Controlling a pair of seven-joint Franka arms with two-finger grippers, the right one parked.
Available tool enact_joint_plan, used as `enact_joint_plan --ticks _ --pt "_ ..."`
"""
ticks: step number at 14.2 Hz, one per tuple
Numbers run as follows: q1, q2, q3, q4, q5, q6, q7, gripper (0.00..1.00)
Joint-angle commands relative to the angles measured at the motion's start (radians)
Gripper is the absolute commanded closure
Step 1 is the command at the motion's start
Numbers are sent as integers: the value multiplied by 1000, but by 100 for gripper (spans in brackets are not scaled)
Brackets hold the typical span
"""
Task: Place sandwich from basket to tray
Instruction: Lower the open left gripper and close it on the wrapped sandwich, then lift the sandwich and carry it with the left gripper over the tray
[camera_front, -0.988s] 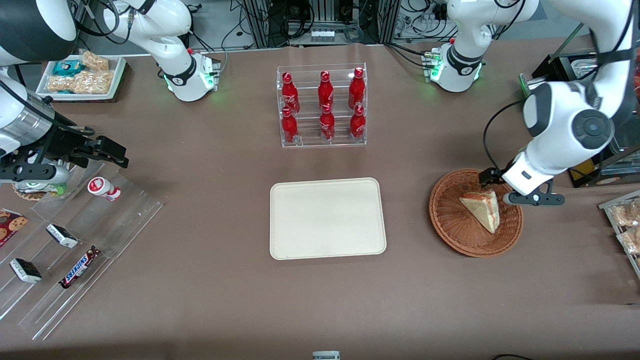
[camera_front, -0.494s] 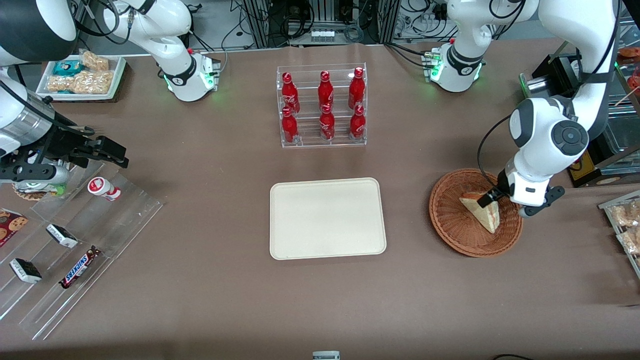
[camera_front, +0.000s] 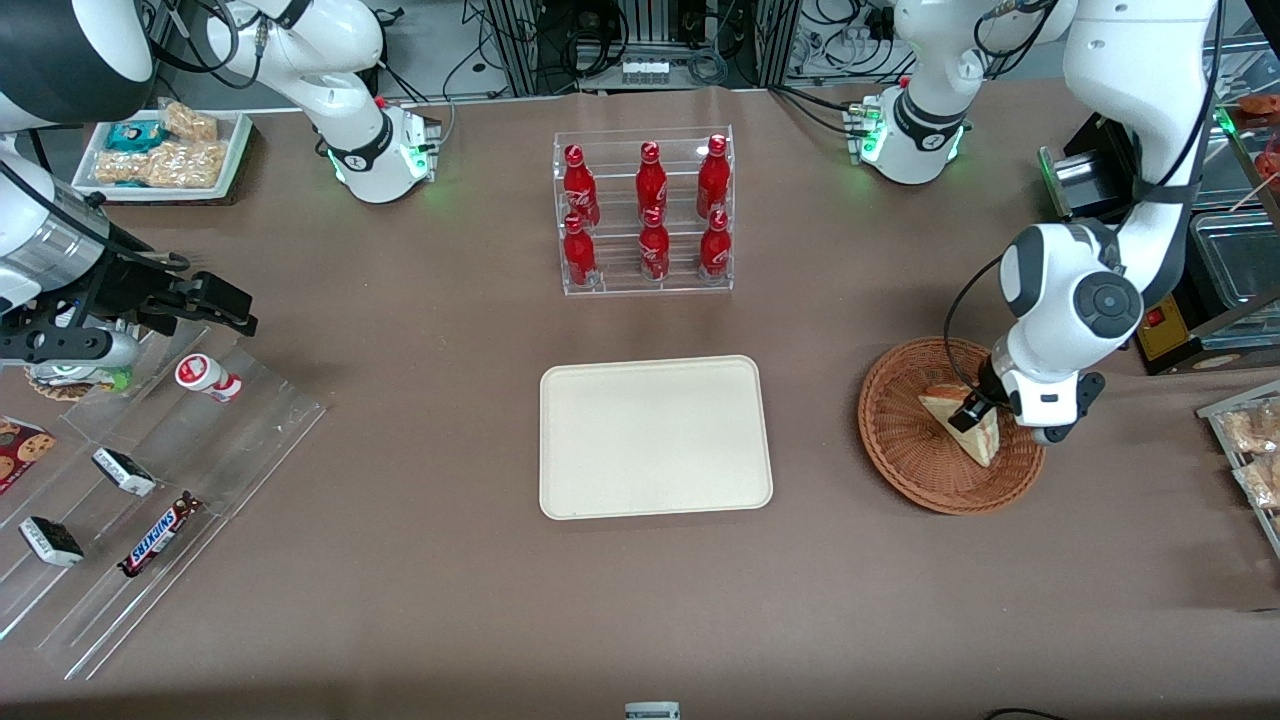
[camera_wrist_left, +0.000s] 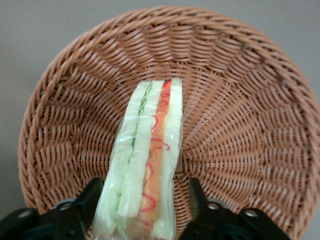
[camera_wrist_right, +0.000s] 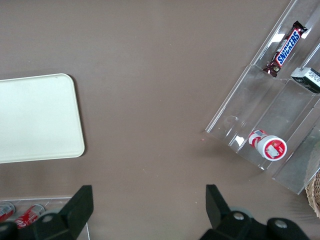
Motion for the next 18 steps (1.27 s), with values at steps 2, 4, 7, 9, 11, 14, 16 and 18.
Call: enact_joint_plan --ticks 2,4,7,9,11,14,16,18 --pt "2 -19 -2 28 17 -37 -11 99" --pt "-3 -25 -5 107 19 -171 1 100" --pt "-30 -14 -30 274 13 -377 20 100" --pt "-93 -11 -33 307 5 -376 24 99" --pt "-161 42 -53 376 0 -367 163 98" --pt "-331 194 -67 556 11 -359 132 98" --pt "-424 284 -64 667 14 -335 52 98" --pt "-513 347 -58 727 26 -298 -18 98"
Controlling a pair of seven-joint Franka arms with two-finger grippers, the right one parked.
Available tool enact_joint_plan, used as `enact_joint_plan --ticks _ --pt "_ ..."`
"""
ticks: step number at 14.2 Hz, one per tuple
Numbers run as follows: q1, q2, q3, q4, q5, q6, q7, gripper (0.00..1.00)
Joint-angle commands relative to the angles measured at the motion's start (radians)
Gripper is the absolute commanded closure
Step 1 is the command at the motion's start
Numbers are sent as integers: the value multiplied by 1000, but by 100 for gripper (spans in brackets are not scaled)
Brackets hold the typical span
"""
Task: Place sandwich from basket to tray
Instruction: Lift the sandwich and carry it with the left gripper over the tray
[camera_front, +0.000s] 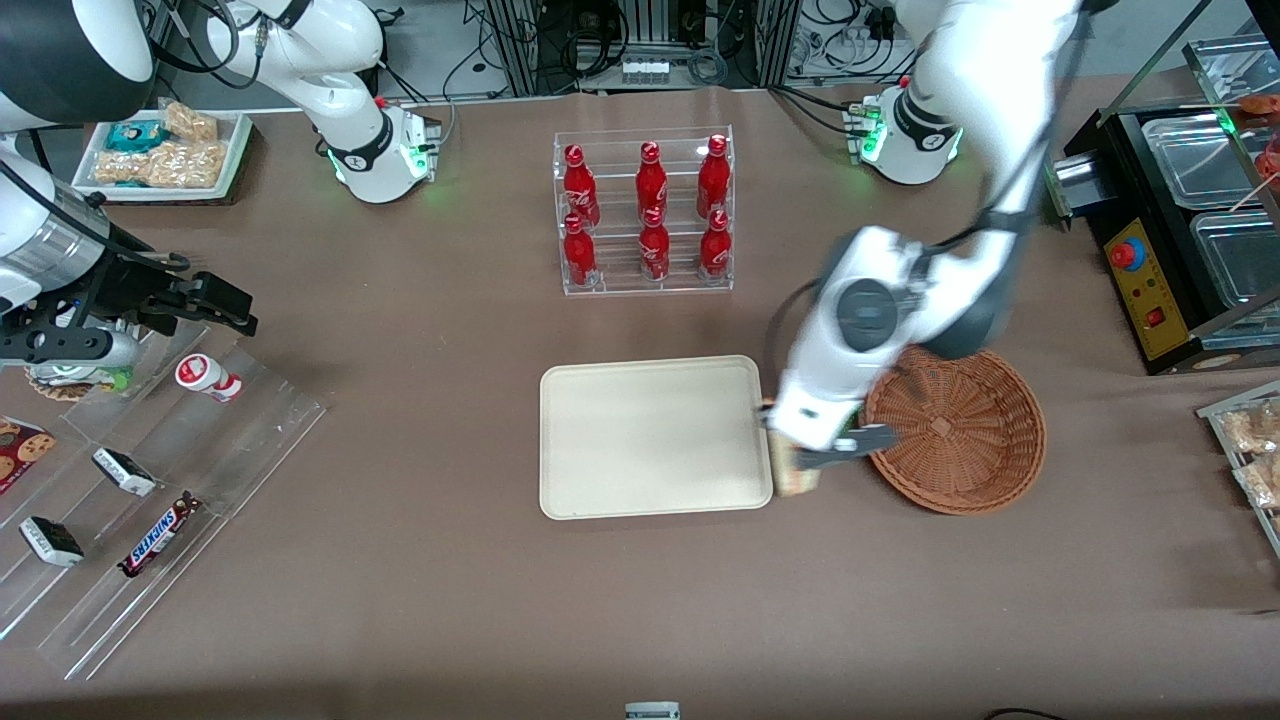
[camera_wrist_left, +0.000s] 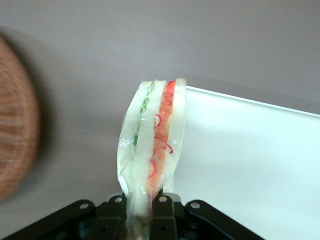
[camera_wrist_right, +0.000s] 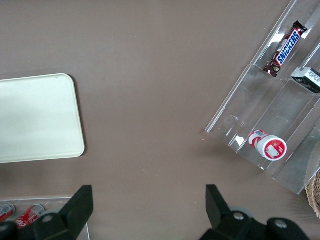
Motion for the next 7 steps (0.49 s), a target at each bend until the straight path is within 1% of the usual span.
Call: enact_joint_plan --ticks 1,4,7 --pt "-103 107 20 125 49 28 -94 98" --pt "-178 152 20 125 118 91 -189 98" --pt "-200 182 20 125 123 112 -191 97"
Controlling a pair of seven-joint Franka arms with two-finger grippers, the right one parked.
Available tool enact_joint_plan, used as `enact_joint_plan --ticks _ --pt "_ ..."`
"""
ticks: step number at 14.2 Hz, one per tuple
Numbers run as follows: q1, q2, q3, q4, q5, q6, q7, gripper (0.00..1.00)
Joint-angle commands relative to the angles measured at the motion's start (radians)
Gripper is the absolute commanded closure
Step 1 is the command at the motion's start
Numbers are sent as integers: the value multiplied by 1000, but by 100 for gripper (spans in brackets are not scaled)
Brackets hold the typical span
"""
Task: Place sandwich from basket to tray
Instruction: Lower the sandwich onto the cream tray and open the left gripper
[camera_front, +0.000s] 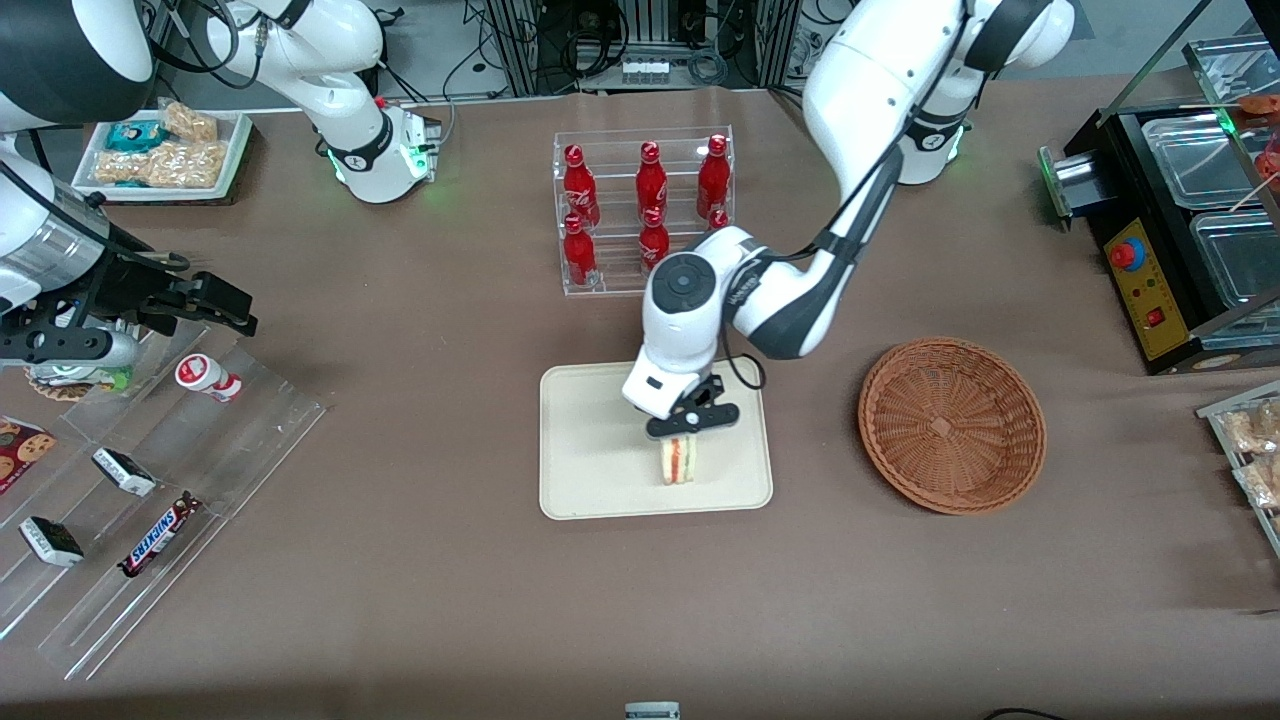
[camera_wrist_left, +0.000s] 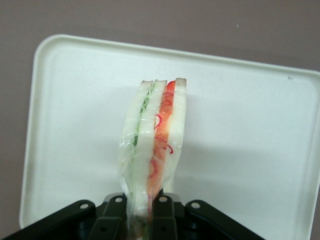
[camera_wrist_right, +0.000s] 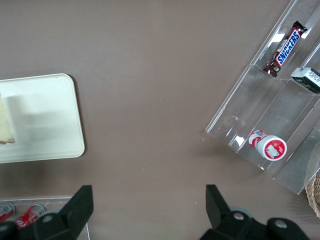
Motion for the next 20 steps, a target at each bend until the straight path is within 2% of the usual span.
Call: enact_joint_plan --ticks 1,3,4,5,6,9,13,17,20 --pt "-26 37 16 28 22 7 -16 96" --pt "-42 56 16 20 48 40 -17 90" --pt "-43 58 16 19 47 63 -26 74" --pt "-40 55 16 19 43 67 -45 20" --pt "-34 45 15 23 45 62 -46 0" --pt "-16 -34 18 29 42 -6 -40 0" --pt "64 -192 16 25 34 -154 -30 0" --pt "159 -249 16 7 37 -304 -17 0" --pt "277 -335 15 -76 31 -366 194 0"
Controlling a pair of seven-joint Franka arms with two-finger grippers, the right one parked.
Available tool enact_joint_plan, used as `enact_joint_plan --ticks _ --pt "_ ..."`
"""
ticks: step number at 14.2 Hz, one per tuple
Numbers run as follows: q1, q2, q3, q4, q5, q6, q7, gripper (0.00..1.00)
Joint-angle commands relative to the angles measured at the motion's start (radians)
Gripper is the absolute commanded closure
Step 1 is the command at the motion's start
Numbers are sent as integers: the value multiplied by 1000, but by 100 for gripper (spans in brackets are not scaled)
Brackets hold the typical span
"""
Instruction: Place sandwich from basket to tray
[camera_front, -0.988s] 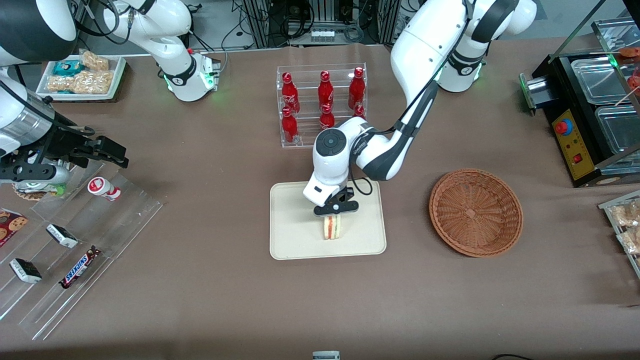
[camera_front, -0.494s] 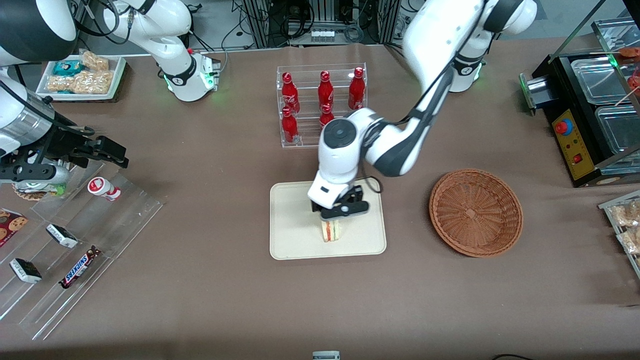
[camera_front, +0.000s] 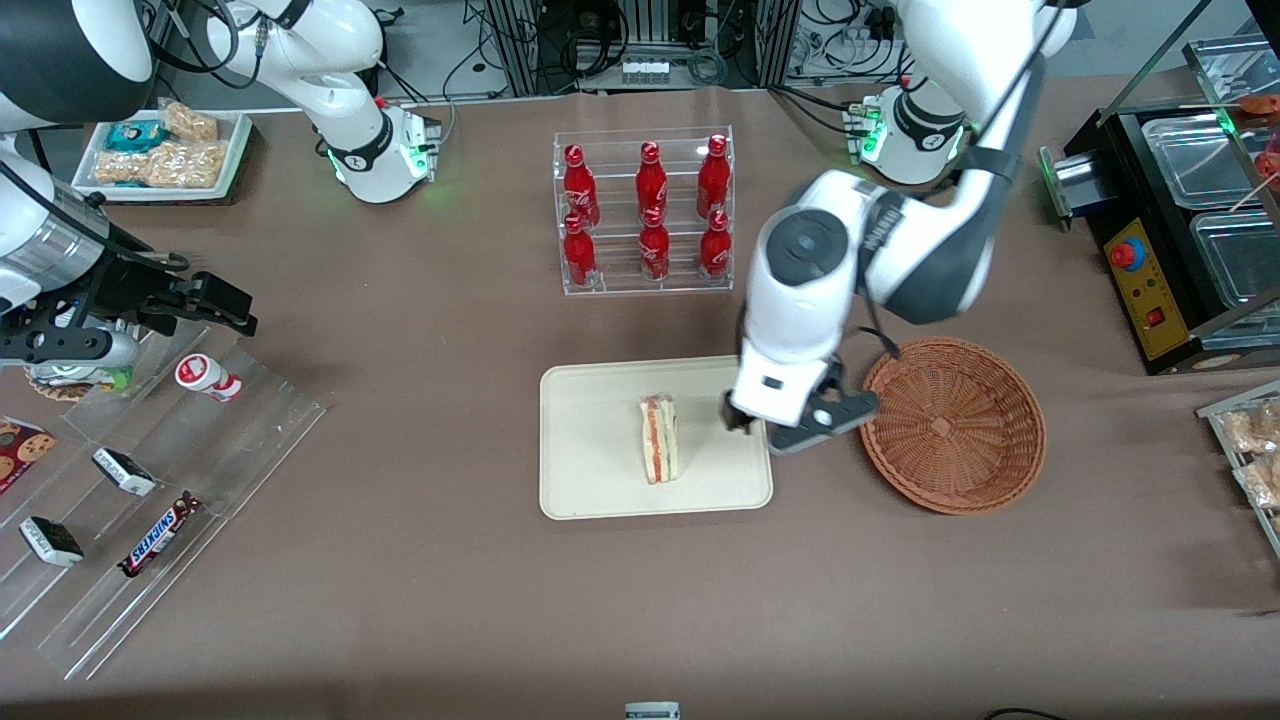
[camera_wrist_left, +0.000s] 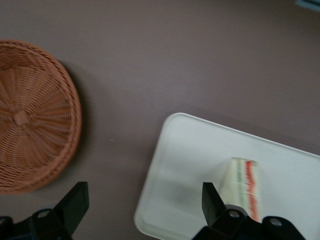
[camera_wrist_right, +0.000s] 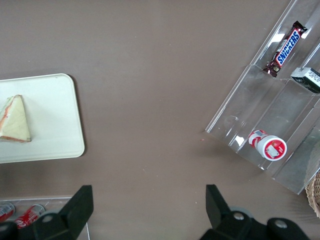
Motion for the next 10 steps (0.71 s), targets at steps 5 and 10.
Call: enact_joint_plan --ticks 5,10 --pt "247 -233 -12 -205 -43 -89 422 0" --pt "373 -344 -11 -230 -103 -202 739 0"
